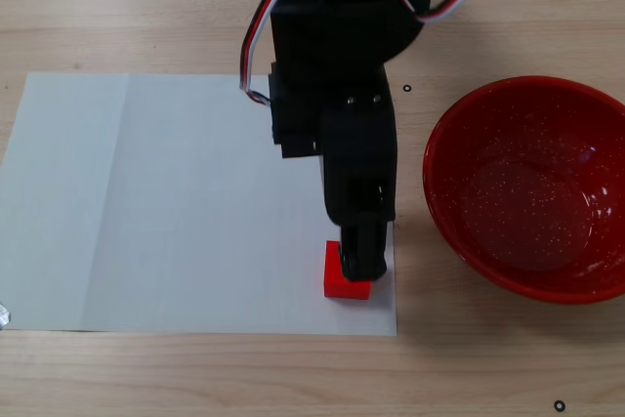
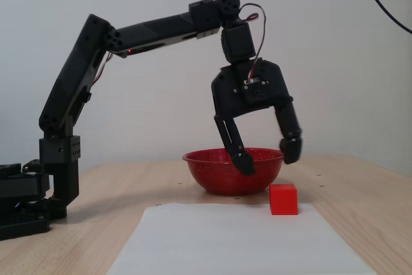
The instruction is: Grasp the red cube and put it in the red bowl.
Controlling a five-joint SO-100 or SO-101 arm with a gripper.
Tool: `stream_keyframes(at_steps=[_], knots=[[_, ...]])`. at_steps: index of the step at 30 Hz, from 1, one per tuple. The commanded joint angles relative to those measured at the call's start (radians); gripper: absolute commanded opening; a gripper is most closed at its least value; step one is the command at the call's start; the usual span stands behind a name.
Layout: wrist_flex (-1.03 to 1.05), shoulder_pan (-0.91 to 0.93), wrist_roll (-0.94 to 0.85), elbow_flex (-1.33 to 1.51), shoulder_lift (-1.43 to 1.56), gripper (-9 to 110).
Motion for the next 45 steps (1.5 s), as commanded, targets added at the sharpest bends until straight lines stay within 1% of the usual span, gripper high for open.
stream_keyframes(at_steps=[1, 8, 12, 23, 29, 45], knots=[[0.012, -0.003, -0.014, -0.132, 0.04, 31], [0.029, -0.003, -0.046, -0.265, -0.051, 44], [0.051, 0.003, -0.031, -0.324, -0.094, 47], [0.02, -0.008, 0.014, -0.397, -0.198, 49], [-0.012, -0.009, 0.037, -0.442, -0.259, 47], [0.002, 0.002, 0.046, -0.554, -0.374, 44]])
